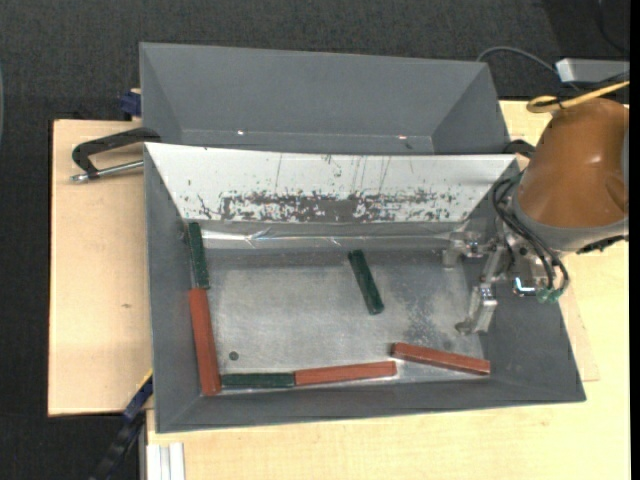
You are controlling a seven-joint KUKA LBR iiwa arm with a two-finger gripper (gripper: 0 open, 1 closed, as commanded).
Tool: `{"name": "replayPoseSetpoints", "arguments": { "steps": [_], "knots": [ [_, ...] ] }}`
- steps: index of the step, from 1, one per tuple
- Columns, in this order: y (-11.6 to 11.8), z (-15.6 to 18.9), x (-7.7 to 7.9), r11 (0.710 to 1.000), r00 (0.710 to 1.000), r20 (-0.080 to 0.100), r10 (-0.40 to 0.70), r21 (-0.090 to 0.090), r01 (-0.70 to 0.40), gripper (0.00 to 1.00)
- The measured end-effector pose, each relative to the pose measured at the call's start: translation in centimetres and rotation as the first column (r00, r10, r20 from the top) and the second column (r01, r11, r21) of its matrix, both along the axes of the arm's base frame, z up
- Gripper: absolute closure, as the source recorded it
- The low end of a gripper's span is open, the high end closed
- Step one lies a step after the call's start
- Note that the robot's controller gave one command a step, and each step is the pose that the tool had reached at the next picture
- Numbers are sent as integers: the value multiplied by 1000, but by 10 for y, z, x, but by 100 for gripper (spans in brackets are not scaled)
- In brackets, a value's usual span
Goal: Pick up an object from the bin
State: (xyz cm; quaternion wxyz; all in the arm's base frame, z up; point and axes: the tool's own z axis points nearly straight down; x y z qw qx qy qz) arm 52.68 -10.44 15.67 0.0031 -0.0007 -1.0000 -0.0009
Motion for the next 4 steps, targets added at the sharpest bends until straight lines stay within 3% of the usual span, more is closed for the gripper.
{"name": "replayPoseSetpoints", "arguments": {
  "steps": [1, 2, 3, 4],
  "knots": [
    [0, 4, 2, 1000, 1000, 8, 2, -2, -2, 100],
    [1, 4, 2, 1000, 1000, 8, 2, -1, -2, 100],
    [9, -21, 16, 998, 998, 14, 68, -4, -68, 100],
    [16, -67, 26, 970, 970, 10, 243, -2, -243, 100]
  ]
}}
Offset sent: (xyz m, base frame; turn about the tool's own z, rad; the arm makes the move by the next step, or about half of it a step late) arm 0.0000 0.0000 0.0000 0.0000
